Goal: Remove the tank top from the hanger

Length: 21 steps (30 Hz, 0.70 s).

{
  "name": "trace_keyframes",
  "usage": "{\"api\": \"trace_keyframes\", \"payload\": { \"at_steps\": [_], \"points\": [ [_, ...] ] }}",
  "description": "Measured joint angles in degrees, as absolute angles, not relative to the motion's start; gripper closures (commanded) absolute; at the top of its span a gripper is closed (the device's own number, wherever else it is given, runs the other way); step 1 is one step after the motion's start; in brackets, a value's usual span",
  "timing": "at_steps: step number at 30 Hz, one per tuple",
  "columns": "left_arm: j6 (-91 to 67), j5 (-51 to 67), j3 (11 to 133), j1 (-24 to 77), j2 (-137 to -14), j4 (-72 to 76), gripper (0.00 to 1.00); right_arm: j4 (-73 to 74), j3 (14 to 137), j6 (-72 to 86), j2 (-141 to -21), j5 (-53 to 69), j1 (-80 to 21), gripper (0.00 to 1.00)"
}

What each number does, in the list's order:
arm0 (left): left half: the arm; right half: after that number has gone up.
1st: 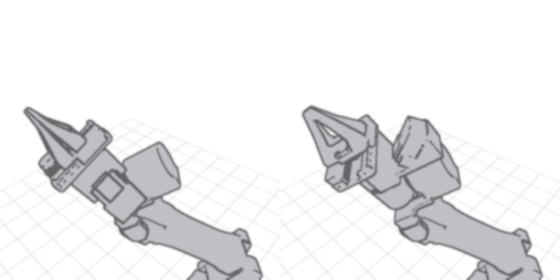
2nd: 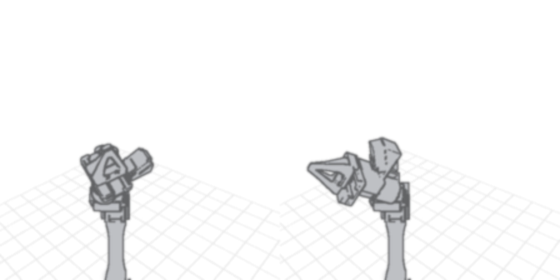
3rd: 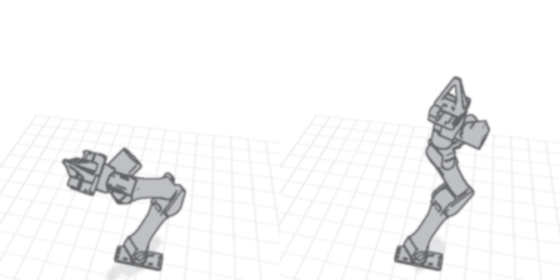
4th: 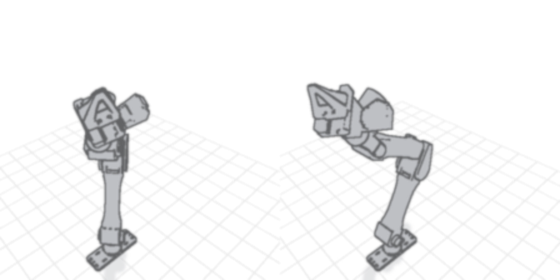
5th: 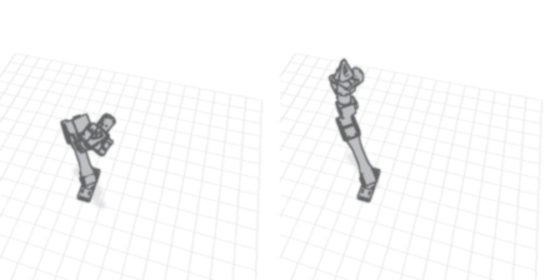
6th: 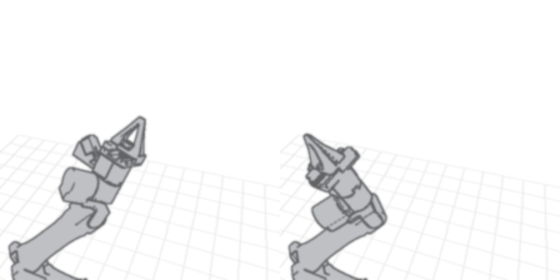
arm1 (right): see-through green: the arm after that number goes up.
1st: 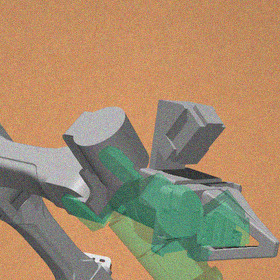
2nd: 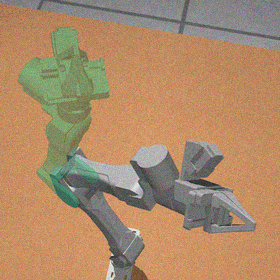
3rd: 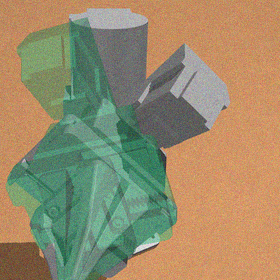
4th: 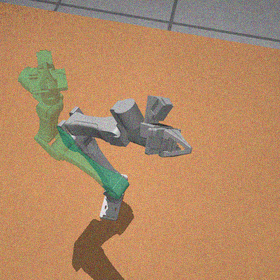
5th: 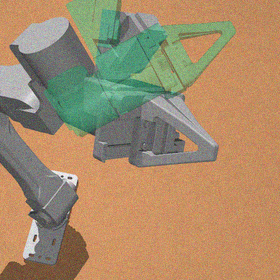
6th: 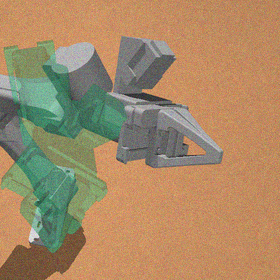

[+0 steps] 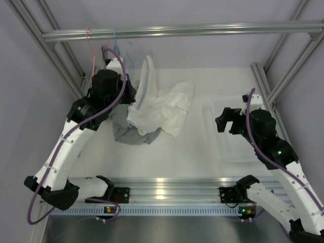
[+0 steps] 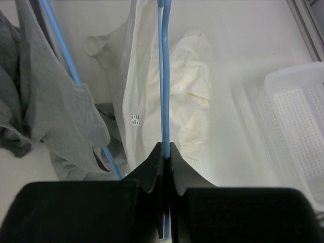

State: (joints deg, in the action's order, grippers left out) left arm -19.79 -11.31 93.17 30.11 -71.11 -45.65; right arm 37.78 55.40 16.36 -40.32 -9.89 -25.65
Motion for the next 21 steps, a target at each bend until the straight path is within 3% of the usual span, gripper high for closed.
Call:
{"api": "trace_keyframes", "payload": {
  "at_steps": [7,12,15,17,21],
  "points": [
    [-20.4,-1.8,83.8,30.1,-62.2,-44.9,1.00,29.6,52.4,15.9,-40.6,6.3,-25.7,0.01],
    [-20.5,11.5,77.5,30.1,-54.0,-44.7,1.00,18.7,52.2,18.8,-45.4,19.3,-27.1,0.01],
    [-20.7,18.0,73.6,30.1,-49.8,-44.7,1.00,15.3,53.6,19.1,-50.2,19.4,-30.8,0.05],
    [-20.7,21.3,71.6,30.1,-48.1,-44.6,1.00,14.6,55.6,18.5,-53.7,18.0,-33.8,0.15],
    [-20.7,25.6,69.0,30.1,-45.9,-44.8,1.00,12.8,60.6,14.9,-61.0,10.0,-42.2,0.24]
  ]
}}
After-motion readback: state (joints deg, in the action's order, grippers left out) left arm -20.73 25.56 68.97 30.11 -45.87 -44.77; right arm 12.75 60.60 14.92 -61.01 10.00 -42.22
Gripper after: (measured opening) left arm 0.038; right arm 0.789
